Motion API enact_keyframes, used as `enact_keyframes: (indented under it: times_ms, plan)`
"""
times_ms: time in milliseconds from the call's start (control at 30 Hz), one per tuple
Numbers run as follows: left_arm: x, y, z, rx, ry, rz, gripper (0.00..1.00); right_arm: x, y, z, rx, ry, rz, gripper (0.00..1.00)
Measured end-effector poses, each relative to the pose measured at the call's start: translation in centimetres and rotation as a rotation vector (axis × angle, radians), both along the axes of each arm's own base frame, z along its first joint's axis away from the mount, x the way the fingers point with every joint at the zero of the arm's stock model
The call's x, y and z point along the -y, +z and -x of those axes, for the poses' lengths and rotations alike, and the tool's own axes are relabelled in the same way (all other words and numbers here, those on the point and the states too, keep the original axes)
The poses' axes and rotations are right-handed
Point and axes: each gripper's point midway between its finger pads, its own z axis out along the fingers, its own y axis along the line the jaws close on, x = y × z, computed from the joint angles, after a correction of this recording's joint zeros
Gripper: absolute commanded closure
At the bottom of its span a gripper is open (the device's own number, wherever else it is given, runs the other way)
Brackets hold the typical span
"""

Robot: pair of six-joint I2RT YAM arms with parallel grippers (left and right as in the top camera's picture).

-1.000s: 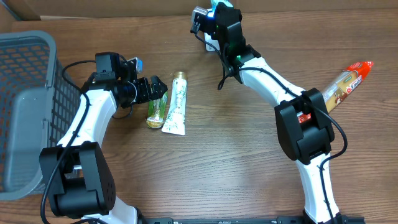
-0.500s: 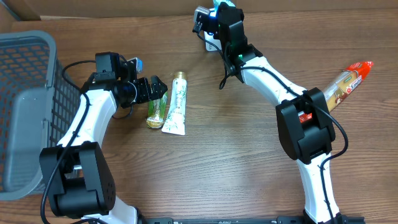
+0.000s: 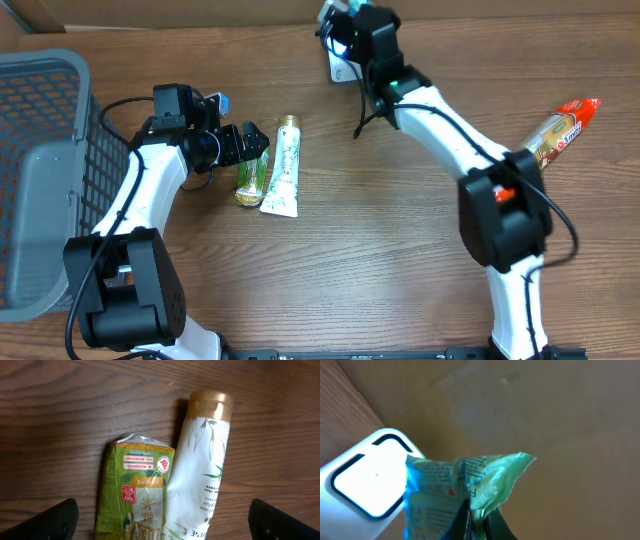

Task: Scan the item barcode
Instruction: 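Place the mint-green packet beside the spaghetti pack on the right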

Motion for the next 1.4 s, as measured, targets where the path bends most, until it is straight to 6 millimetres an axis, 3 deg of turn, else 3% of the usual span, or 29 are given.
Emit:
enact_keyframes:
  times_ms: [167,267,333,433,533,667,733,800,833,900,1000,1133,1267,1400]
  plan:
    - [0.0,0.0,0.0,0.000,0.000,0.000,0.00,2.9,4.8,5.2,-0.187,-0.040,-0.264,0.96]
    - [0.0,0.0,0.0,0.001,0.000,0.000,0.00,6.1,7.7,7.8,-0.273,-0.067,-0.431,0.96]
    - [0.0,0.0,0.0,0.001,0.000,0.000,0.01,9.2,7.9,9.1,-0.349,-0.108,-0.505,0.96]
    - [0.0,0.0,0.0,0.001,0.000,0.000,0.00,15.2,6.1,9.5,-0.434,-0.227,-0.567,0.96]
    - [0.0,0.0,0.0,0.001,0.000,0.000,0.00,20.7,1.9,9.6,-0.533,-0.350,-0.581,0.96]
    - [0.0,0.0,0.0,0.000,0.000,0.000,0.01,25.6,-4.8,10.3,-0.679,-0.465,-0.565,0.96]
    - [0.0,0.0,0.0,0.000,0.000,0.000,0.01,27.0,-7.7,11.2,-0.759,-0.507,-0.557,0.96]
    - [0.0,0.0,0.0,0.001,0.000,0.000,0.00,28.0,-10.1,12.1,-0.829,-0.545,-0.556,0.96]
    - [0.0,0.0,0.0,0.000,0.000,0.000,0.00,28.4,-10.9,12.5,-0.854,-0.561,-0.558,0.91]
    - [0.0,0.0,0.0,0.001,0.000,0.000,0.01,29.0,-12.1,13.1,-0.891,-0.595,-0.568,0.78]
    - [0.0,0.0,0.0,0.000,0.000,0.000,0.01,29.8,-12.6,13.9,-0.921,-0.653,-0.603,0.43]
    - [0.0,0.0,0.0,0.000,0.000,0.000,0.01,30.1,-12.4,15.6,-0.982,-0.699,-0.618,0.25]
    - [0.0,0.0,0.0,0.000,0.000,0.000,0.01,29.4,-9.8,15.4,-0.987,-0.695,-0.659,0.00]
    - [0.0,0.0,0.0,0.000,0.000,0.000,0.00,26.3,-4.9,12.5,-0.909,-0.569,-0.829,0.00]
